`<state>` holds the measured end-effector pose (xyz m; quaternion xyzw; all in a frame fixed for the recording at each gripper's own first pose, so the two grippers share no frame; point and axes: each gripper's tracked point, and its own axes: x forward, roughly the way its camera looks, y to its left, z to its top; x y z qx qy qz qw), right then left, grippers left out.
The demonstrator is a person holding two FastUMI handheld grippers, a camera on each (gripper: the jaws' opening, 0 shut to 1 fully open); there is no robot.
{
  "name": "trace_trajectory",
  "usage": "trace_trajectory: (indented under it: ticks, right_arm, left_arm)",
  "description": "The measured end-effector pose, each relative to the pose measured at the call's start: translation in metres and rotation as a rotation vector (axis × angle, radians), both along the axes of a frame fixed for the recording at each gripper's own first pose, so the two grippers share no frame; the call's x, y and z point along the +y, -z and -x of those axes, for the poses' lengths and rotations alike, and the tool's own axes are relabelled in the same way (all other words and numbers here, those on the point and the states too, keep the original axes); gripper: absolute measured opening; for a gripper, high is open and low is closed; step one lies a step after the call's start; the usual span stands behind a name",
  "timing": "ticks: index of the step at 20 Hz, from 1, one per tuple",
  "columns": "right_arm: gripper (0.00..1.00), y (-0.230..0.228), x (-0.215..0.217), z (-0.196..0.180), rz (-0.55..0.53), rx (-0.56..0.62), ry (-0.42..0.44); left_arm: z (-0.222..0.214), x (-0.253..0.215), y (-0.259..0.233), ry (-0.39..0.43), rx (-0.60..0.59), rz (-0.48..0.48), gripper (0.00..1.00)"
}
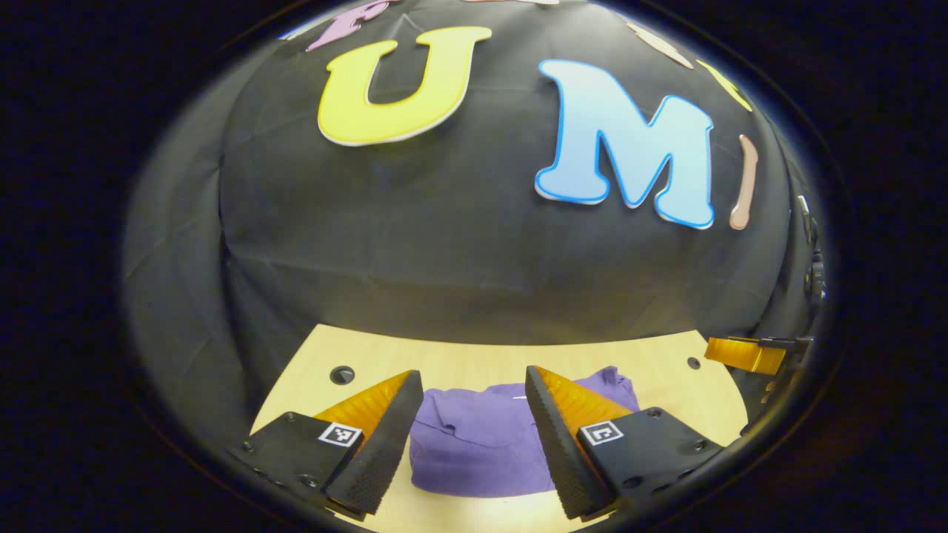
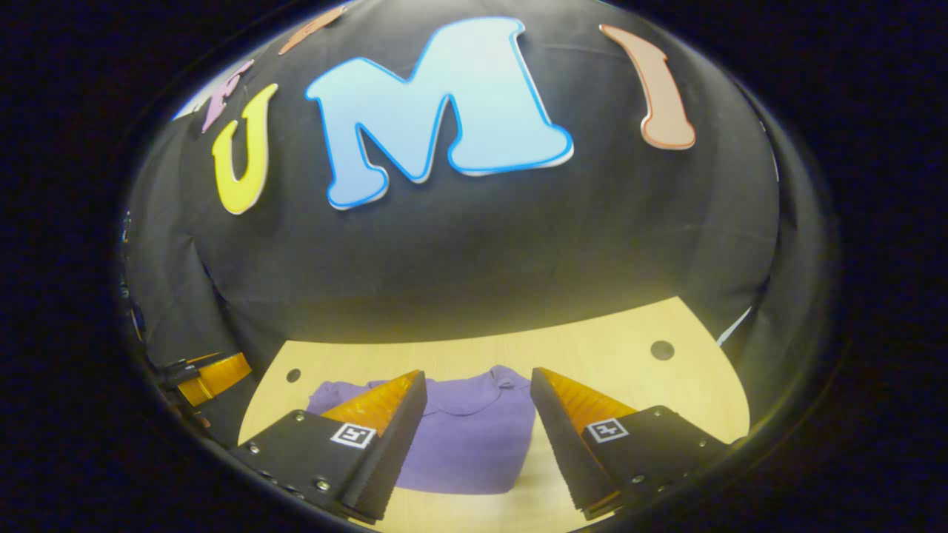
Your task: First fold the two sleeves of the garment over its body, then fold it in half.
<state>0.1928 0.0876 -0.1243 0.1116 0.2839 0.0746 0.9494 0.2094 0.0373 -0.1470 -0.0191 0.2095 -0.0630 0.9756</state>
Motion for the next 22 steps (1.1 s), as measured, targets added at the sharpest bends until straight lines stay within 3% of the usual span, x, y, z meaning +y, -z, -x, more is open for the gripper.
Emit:
trace_trajectory:
  ticks: [7, 10, 17, 22]
  right_arm:
    - [0.88, -0.081, -0.020, 0.066, 0.004, -0.216, 0.034]
    - [0.88, -0.104, -0.026, 0.089, 0.016, -0.294, 0.049]
    - [0.88, -0.124, -0.025, 0.116, 0.047, -0.356, 0.053]
    - [0.87, -0.137, -0.050, 0.123, 0.060, -0.389, 0.129]
  left_arm:
    - [0.088, -0.010, -0.080, 0.053, -0.157, -0.021, 0.91]
    - [0.118, -0.012, -0.104, 0.071, -0.219, -0.053, 0.87]
    - [0.150, -0.040, -0.127, 0.133, -0.286, -0.049, 0.88]
    - [0.153, -0.069, -0.132, 0.212, -0.311, -0.081, 0.88]
